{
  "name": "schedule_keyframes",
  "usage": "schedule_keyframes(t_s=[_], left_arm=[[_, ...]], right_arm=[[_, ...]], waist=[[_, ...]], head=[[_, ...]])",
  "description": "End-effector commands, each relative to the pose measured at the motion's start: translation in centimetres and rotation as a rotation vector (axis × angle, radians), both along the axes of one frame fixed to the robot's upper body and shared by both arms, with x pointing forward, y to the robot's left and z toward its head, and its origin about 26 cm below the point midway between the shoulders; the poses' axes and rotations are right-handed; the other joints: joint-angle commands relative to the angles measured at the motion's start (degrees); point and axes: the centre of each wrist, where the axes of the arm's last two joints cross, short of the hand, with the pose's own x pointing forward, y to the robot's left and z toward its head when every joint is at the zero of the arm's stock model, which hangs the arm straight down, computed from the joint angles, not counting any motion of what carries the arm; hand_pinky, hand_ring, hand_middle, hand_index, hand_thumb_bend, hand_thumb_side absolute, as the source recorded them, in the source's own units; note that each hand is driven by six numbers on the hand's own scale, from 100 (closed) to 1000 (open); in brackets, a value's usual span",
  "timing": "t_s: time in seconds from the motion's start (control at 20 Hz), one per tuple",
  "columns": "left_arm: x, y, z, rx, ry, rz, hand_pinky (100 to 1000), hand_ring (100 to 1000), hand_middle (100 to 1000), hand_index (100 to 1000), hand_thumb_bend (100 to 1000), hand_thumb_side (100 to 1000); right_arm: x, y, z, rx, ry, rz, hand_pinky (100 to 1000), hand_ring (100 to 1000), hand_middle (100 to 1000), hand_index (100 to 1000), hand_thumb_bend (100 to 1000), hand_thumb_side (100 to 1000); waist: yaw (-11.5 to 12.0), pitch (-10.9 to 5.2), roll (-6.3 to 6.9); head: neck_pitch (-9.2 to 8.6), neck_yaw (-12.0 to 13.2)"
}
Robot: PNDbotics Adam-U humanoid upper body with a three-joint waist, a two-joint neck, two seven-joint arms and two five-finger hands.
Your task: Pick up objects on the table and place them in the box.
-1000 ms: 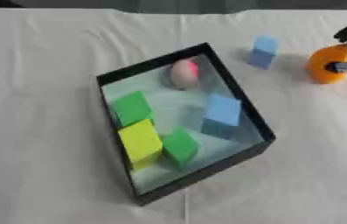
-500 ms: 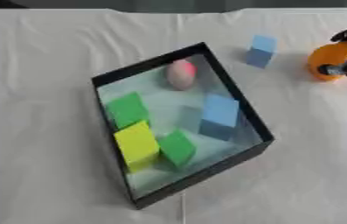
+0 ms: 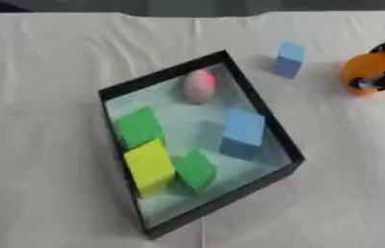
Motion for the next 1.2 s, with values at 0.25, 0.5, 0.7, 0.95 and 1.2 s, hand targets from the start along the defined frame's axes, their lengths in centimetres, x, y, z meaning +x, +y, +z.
schedule_keyframes(t_s=[0.25, 0.5, 0.7, 0.95, 1.2], left_arm=[[-0.3, 0.0, 0.7, 0.014, -0.018, -0.013, 643, 737, 716, 817, 380, 728], [-0.3, 0.0, 0.6, 0.011, -0.014, -0.014, 641, 736, 714, 816, 376, 728], [-0.3, 0.1, 0.5, 0.013, -0.009, -0.013, 639, 735, 727, 816, 376, 728], [-0.4, 0.2, 0.5, 0.019, -0.004, -0.013, 636, 734, 730, 815, 375, 727], [-0.4, 0.3, 0.5, 0.027, -0.008, -0.009, 635, 734, 731, 815, 377, 725]], right_arm=[[-0.6, 0.3, 2.8, 0.060, -0.142, 0.031, 731, 657, 554, 719, 444, 398], [-1.1, 1.3, 3.8, 0.072, -0.208, 0.060, 719, 633, 546, 711, 442, 373], [-2.1, 2.1, 5.1, 0.072, -0.244, 0.115, 717, 625, 547, 713, 440, 350], [-4.4, 3.6, 7.4, 0.081, -0.302, 0.206, 714, 623, 543, 710, 439, 324], [-9.4, 7.2, 10.1, 0.033, -0.363, 0.395, 718, 633, 549, 713, 442, 388]], waist=[[-0.4, -1.56, -0.19], [-0.6, -2.10, -0.57], [-0.8, -2.60, -0.87], [-1.1, -3.13, -1.21], [-1.2, -3.49, -1.60]], head=[[0.29, 0.9], [0.65, 1.3], [1.06, 1.9], [1.13, 2.3], [1.53, 3.0]])
